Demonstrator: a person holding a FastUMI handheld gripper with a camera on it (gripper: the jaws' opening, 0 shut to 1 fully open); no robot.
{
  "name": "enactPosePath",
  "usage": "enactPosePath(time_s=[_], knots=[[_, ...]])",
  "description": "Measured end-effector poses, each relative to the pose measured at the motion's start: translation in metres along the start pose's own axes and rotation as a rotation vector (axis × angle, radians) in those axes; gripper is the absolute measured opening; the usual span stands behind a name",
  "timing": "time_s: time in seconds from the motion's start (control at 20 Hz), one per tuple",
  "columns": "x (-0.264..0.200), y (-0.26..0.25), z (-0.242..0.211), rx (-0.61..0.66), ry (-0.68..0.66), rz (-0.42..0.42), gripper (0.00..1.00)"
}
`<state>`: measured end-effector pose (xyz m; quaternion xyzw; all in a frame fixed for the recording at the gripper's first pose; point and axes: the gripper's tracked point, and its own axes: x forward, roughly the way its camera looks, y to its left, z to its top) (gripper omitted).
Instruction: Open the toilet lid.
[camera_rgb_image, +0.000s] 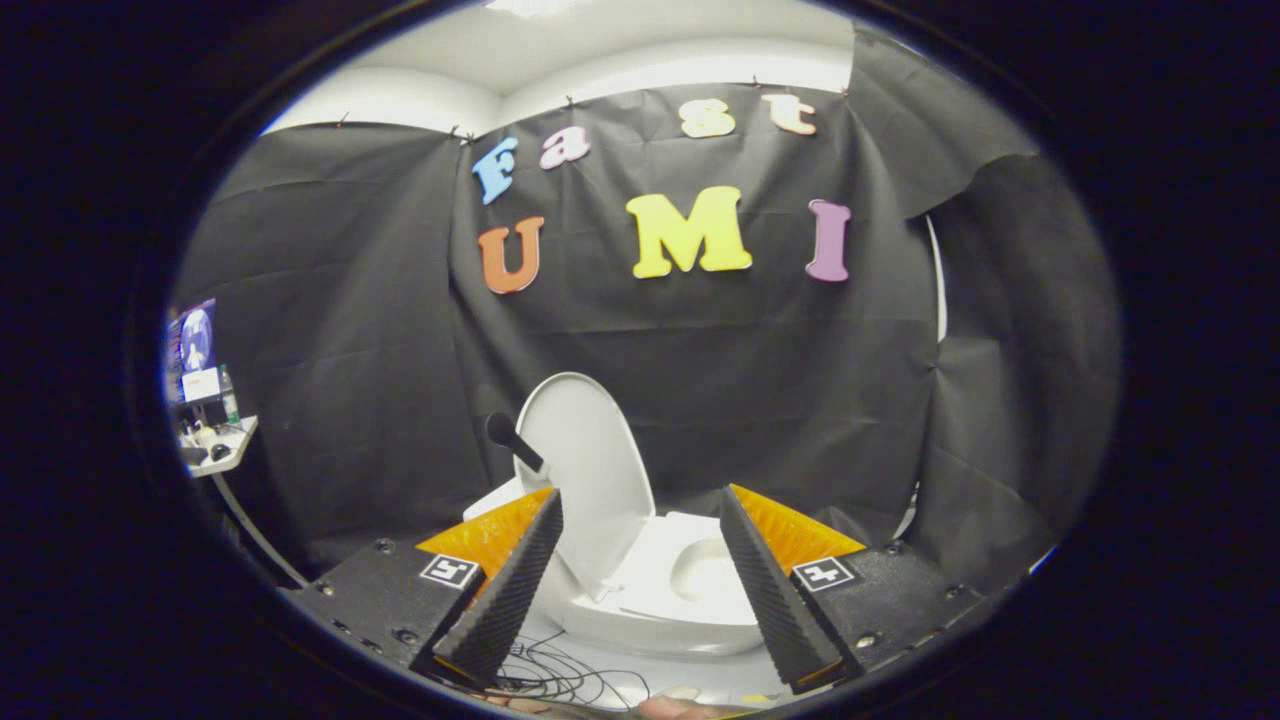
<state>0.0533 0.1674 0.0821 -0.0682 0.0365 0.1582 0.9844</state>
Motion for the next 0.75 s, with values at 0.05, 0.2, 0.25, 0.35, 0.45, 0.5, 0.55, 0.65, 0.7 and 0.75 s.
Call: enactPosePath(time_s=[0.05, 0.2, 0.25, 0.35, 0.45, 0.5, 0.55, 0.65, 0.7, 0.75], knots=[[-0.01, -0.008, -0.004, 0.009, -0.011, -0.012, 0.99], [-0.035, -0.027, -0.021, 0.039, -0.035, -0.048, 0.99], [-0.042, -0.034, -0.031, 0.052, -0.033, -0.065, 0.99], [-0.055, -0.039, -0.049, 0.124, -0.031, -0.077, 0.98], [-0.068, -0.046, -0.057, 0.183, -0.039, -0.076, 0.99], [-0.073, -0.054, -0.057, 0.191, -0.052, -0.089, 0.99], [-0.078, -0.062, -0.056, 0.187, -0.066, -0.108, 0.99], [-0.087, -0.075, -0.053, 0.16, -0.088, -0.144, 0.99], [-0.09, -0.08, -0.052, 0.152, -0.094, -0.157, 0.99], [-0.093, -0.083, -0.052, 0.143, -0.097, -0.163, 0.99]])
